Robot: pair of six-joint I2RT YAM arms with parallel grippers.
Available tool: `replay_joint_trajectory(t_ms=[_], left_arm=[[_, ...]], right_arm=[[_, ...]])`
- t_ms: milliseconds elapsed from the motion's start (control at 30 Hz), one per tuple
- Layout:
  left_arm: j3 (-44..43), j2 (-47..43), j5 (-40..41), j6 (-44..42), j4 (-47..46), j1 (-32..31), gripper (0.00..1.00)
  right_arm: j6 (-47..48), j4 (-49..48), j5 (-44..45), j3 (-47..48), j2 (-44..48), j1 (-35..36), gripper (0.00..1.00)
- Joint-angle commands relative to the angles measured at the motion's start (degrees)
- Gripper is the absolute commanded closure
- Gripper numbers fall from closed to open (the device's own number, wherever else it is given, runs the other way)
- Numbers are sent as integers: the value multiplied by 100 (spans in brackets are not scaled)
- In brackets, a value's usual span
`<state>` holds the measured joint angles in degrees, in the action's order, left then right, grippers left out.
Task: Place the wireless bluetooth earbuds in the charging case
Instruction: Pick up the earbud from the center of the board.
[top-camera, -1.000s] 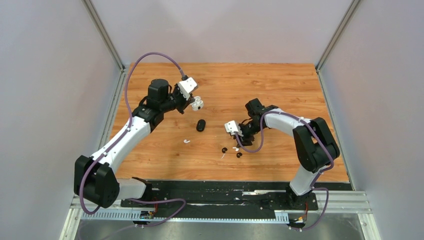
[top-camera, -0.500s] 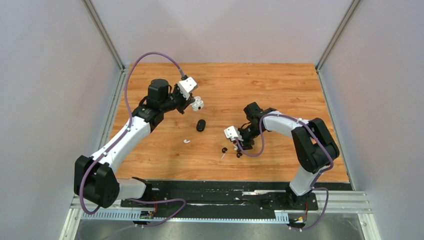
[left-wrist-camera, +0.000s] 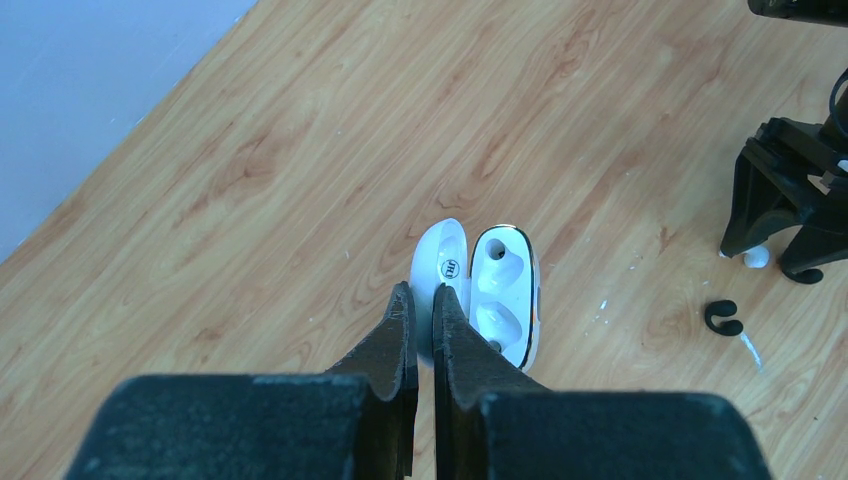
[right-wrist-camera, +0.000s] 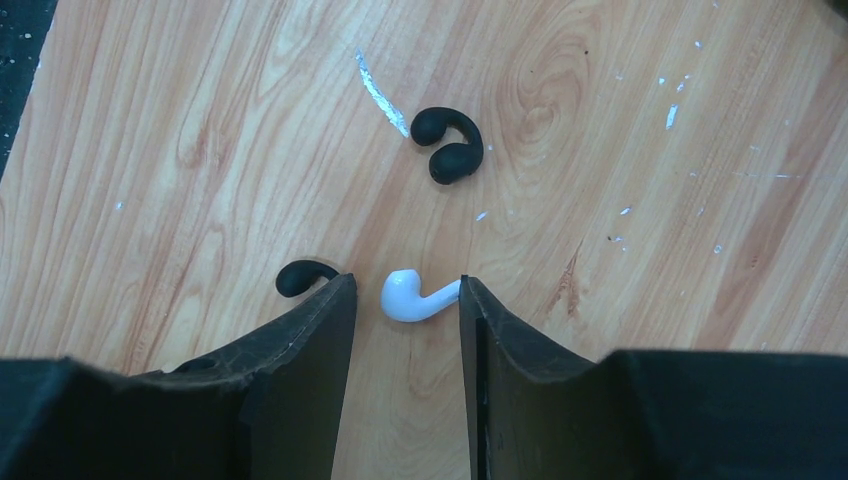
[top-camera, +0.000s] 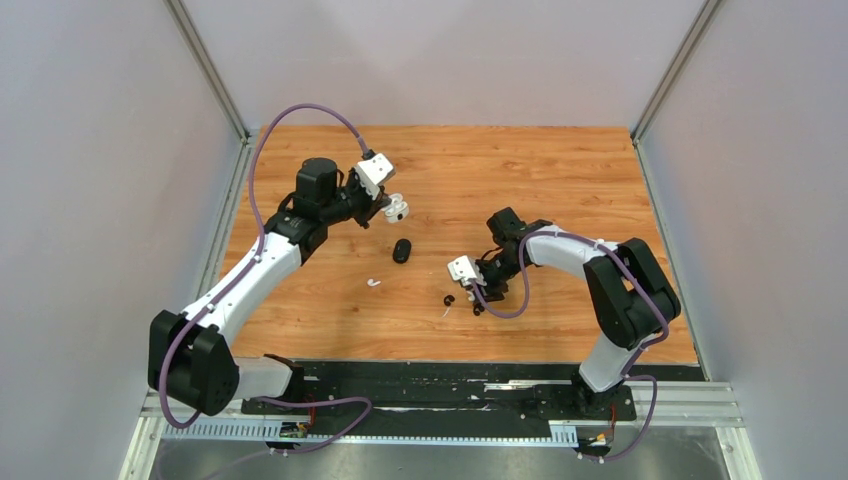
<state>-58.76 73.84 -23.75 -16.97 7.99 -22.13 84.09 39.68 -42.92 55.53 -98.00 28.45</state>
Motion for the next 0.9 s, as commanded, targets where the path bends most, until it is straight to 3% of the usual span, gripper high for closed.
replay_joint_trajectory(t_ms=[0,467,600,867], left_arm=[[-113,49,-134,124,-73,7,100],[-190,168,-176,181,-54,7,100],[-225,209,-197,165,-55,7,100],[-266,264,-217,129,-133,7,100]], right_arm=[[27,-129,-104,-81,131,63,58],[47,-292,28,-221,-45,102,60],[-142,-299,99,-139,-72,100,69],[-1067,-295,-56,222,190,-66,56]])
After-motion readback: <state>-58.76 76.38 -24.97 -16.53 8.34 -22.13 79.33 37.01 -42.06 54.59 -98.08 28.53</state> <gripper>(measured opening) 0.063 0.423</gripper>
